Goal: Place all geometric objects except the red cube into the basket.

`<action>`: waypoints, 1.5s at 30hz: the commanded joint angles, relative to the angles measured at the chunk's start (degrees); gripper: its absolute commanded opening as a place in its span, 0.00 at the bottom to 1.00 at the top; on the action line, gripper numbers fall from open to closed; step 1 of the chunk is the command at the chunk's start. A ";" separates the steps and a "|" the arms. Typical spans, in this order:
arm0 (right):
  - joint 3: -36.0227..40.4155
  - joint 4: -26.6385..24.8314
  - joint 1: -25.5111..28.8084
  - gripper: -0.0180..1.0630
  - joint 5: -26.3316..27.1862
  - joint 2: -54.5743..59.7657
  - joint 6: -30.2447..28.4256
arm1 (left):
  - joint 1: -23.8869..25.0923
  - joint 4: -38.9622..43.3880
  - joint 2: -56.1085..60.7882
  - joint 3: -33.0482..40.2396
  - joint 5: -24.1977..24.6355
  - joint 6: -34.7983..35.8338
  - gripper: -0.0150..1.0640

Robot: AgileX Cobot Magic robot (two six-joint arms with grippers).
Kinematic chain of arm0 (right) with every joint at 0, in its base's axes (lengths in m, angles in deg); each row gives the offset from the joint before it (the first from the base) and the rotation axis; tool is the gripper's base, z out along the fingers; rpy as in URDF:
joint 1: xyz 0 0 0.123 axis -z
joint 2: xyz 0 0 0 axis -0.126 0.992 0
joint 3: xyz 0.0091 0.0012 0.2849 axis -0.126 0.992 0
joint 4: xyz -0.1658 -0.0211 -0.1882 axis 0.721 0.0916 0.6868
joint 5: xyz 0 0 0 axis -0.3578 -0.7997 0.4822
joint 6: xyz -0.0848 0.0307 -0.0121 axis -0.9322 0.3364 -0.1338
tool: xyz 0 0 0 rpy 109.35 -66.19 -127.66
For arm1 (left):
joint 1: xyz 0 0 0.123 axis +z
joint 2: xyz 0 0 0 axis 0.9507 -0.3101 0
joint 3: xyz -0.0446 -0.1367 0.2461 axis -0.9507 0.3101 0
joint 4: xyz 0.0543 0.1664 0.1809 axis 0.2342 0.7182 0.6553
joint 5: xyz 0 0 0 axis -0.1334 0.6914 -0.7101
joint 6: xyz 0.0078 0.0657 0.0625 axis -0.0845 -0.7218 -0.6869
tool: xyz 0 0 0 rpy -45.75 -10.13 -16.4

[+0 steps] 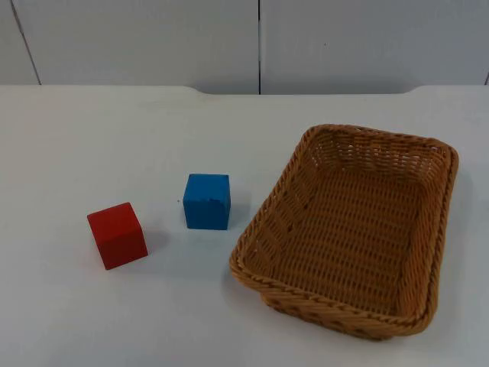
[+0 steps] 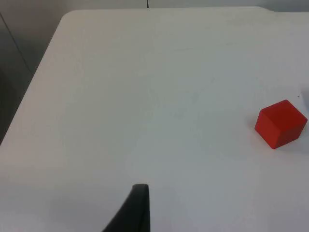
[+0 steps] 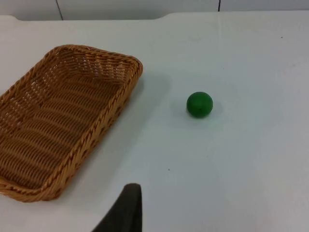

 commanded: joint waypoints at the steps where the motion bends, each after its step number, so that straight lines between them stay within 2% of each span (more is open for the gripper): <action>1: 0.04 0.08 0.47 0.99 0.45 0.79 -0.06 | 0.17 0.52 0.18 -0.09 0.08 0.38 0.99; 9: -0.28 -0.01 0.47 0.99 0.92 6.40 -0.06 | 0.17 0.00 -2.29 -1.01 -0.13 0.68 0.99; 16: -6.08 0.22 0.47 0.99 5.62 17.29 -0.72 | 0.17 -3.49 -13.42 -4.36 -0.50 0.91 0.99; 24: -12.00 0.29 0.47 0.99 11.99 36.05 -1.32 | 0.17 -5.38 -29.84 -10.95 -5.37 0.91 0.99; 30: -12.17 0.29 0.47 0.99 16.43 43.80 -1.32 | 0.17 -5.52 -35.24 -11.88 -6.10 0.38 0.99; 37: -12.17 0.29 0.47 0.99 17.22 46.95 -1.32 | 0.17 -5.71 -36.43 -11.88 -6.73 -0.90 0.99; 39: -12.17 0.29 0.47 0.99 17.94 46.95 -1.32 | 0.17 -6.98 -36.43 -12.13 -7.45 -4.55 0.99; 42: -12.17 0.29 0.47 0.99 18.20 46.95 -1.32 | 0.17 -14.10 -39.40 -13.31 -7.40 -14.25 0.99; 43: -12.17 0.29 0.47 0.99 18.20 46.95 -1.32 | 0.17 -14.10 -39.40 -13.31 -7.40 -14.25 0.99; 45: -12.17 0.04 0.47 0.99 18.15 46.95 -1.32 | 0.17 -19.79 -42.55 -14.65 -7.75 -20.71 0.97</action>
